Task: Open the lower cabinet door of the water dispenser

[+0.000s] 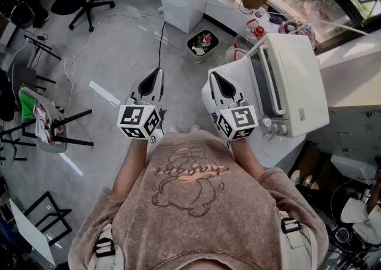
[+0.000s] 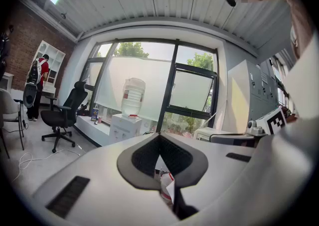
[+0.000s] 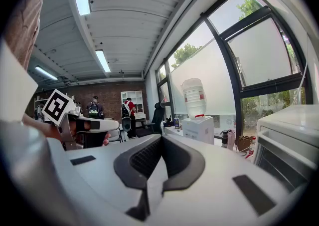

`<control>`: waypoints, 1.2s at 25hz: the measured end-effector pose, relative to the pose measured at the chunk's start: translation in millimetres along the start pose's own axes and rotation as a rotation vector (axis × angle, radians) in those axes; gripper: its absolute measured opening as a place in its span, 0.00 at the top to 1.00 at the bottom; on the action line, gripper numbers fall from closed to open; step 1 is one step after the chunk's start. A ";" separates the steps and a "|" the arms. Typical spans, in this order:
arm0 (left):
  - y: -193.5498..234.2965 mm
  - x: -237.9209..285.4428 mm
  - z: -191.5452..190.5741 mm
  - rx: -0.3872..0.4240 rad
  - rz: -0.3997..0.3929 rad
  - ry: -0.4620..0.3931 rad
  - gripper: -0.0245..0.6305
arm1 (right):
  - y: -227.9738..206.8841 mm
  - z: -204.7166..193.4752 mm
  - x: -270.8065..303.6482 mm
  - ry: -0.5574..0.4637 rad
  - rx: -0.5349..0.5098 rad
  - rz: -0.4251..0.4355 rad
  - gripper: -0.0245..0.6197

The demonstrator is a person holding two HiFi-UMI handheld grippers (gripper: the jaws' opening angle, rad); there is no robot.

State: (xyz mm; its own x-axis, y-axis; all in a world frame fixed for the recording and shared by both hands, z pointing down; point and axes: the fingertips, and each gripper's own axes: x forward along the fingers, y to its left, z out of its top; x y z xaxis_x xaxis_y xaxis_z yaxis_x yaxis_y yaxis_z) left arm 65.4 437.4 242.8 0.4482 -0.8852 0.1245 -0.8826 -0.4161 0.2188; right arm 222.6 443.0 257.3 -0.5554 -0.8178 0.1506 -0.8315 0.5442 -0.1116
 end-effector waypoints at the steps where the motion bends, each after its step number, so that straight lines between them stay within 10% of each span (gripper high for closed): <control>1: 0.2 -0.4 -0.9 0.003 -0.003 0.003 0.94 | 0.9 -0.8 0.3 0.000 -0.001 -0.002 0.95; 30: 74.3 16.9 -6.8 0.046 -0.064 0.018 0.94 | 28.5 -23.4 73.4 0.014 -0.008 -0.038 0.95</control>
State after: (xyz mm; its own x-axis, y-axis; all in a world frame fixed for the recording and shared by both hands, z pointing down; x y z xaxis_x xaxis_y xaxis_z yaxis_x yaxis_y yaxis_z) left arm 8.3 392.9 267.8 0.5059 -0.8529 0.1291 -0.8576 -0.4811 0.1819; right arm 157.9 402.9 288.2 -0.5237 -0.8351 0.1686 -0.8519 0.5144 -0.0982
